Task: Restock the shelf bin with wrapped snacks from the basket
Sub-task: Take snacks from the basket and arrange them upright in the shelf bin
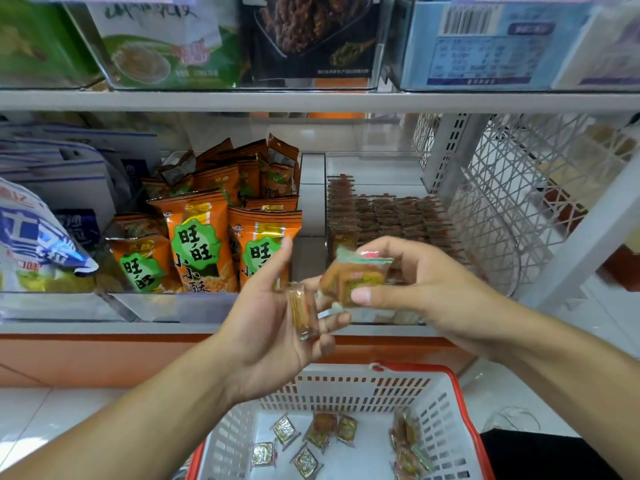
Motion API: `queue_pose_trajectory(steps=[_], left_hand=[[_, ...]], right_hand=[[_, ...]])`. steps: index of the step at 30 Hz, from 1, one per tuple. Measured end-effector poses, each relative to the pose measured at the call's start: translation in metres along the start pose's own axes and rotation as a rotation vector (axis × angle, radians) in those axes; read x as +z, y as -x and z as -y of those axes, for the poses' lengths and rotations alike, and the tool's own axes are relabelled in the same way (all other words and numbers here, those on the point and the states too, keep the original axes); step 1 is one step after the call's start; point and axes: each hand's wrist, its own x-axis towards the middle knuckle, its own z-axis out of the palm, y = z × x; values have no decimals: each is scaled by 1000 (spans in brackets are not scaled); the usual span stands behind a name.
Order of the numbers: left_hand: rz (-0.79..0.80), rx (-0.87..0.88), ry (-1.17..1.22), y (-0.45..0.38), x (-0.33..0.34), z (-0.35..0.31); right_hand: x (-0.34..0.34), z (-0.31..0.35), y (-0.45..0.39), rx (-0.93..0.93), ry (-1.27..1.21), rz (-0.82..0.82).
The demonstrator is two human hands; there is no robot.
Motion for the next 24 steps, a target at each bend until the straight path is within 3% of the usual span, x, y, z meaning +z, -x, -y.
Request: queue_pose_trajectory(steps=[4,8,17,24], left_hand=[[-163,-70,77,-3,1,-2],[-345,-47,10,-6,2,6],[-299,48,31,-4,6,9],[-256,177,18,-9,11,19]], right_hand=[[-11,3,-1,9,-142,-10],[-20,-2,-3,131,-97,-21],[-24,-11,2,267,-273,188],[-1,-23,0,281,-261,41]])
